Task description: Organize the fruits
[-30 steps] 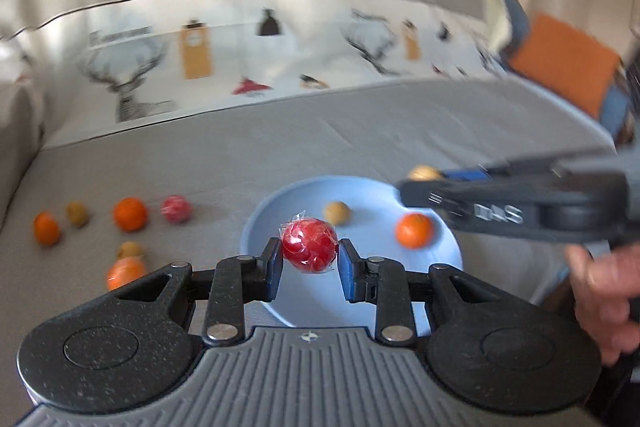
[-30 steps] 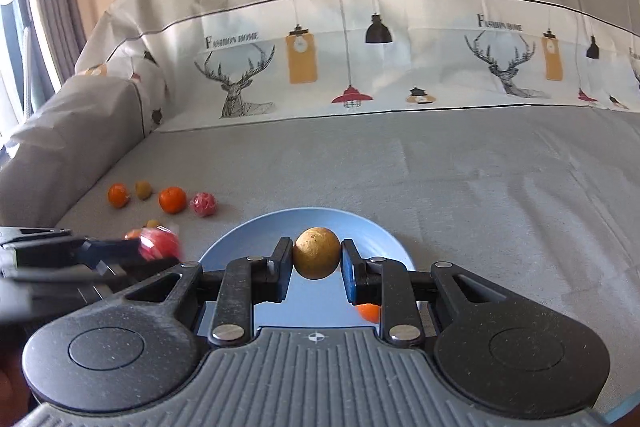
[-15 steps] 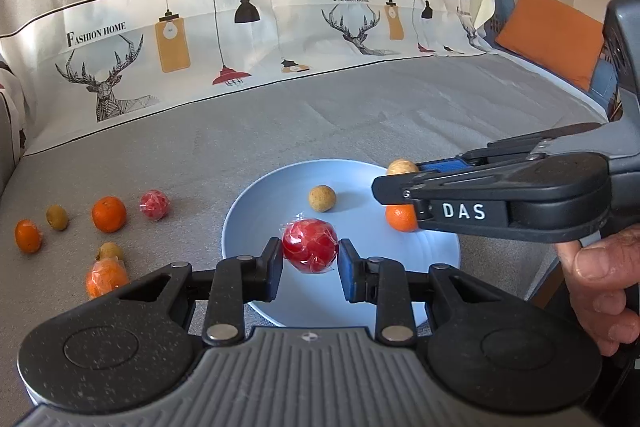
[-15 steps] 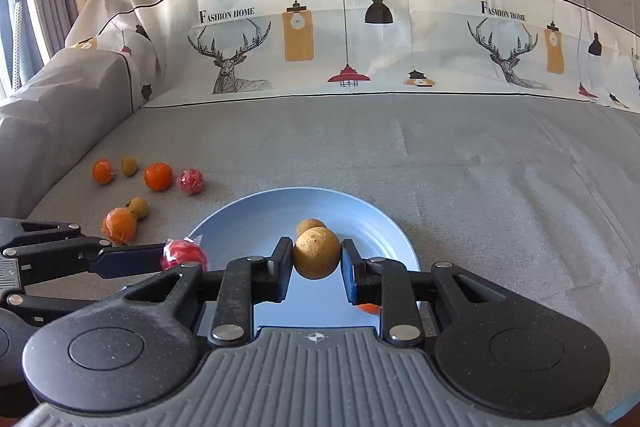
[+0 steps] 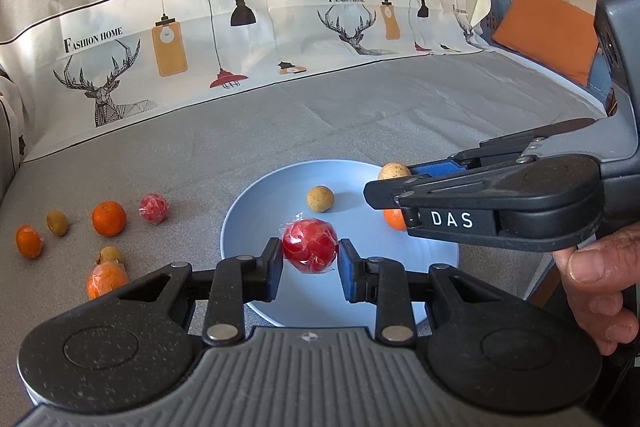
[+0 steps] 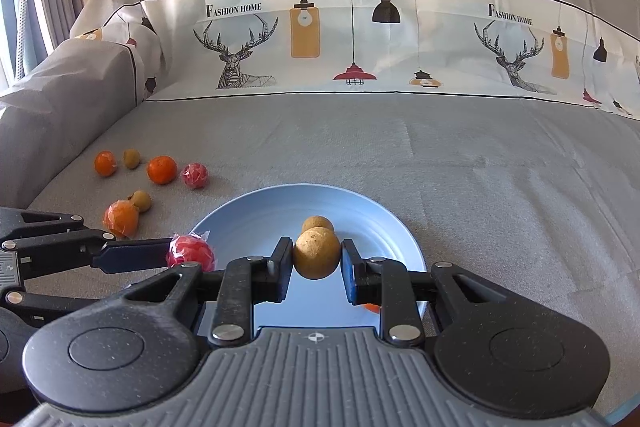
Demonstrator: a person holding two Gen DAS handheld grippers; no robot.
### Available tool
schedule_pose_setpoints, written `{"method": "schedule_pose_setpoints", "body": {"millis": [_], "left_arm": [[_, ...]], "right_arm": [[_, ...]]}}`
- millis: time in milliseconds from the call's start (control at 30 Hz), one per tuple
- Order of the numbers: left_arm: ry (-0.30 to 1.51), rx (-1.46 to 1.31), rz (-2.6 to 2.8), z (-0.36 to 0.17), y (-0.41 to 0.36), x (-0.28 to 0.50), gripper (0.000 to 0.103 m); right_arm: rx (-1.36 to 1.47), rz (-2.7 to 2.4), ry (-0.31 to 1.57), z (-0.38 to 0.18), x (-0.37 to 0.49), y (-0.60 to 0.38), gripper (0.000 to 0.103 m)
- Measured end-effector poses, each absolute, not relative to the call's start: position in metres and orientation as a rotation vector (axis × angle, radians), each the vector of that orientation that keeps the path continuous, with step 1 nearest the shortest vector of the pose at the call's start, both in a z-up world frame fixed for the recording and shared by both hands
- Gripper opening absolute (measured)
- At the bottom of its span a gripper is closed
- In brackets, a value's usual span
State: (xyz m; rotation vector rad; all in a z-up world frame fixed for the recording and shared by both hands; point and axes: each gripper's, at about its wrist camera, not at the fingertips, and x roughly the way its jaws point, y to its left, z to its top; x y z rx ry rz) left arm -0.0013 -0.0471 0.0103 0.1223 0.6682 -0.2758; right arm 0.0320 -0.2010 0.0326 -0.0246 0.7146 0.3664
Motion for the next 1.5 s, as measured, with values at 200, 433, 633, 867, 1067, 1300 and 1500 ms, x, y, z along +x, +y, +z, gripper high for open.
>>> {"method": "schedule_pose_setpoints", "body": {"millis": [200,433,633,867,1067,1300,1500], "left_arm": [[0.667,0.121,-0.28,0.01,-0.0477,-0.0017,0.033],[0.666,0.121,-0.281,0.0098,-0.0476,-0.002,0.033],[0.666,0.12,-0.281,0.0097,-0.048,-0.0018,0.033],[0.666,0.12,-0.281,0.0096,-0.0479,-0.0018,0.033],[0.666,0.122,-0.282,0.0097,-0.0484,-0.0018,0.033],[0.666,0.121,-0.282,0.0098,-0.0487,-0.0016,0.033],[0.656,0.103,-0.259,0.0119,-0.0453,-0.0014,0.045]], "right_arm": [[-0.025,0.366,0.715,0.0326,0.0315,-0.2002,0.027],[-0.026,0.366,0.715,0.0328,0.0313,-0.1998,0.027],[-0.025,0.365,0.715,0.0329,0.0311,-0.1996,0.027],[-0.025,0.364,0.715,0.0329,0.0311,-0.1993,0.027],[-0.025,0.365,0.715,0.033,0.0313,-0.1995,0.027],[-0.025,0.365,0.716,0.033,0.0315,-0.2001,0.027],[-0.022,0.337,0.722,0.0319,0.0325,-0.2,0.034]]}}
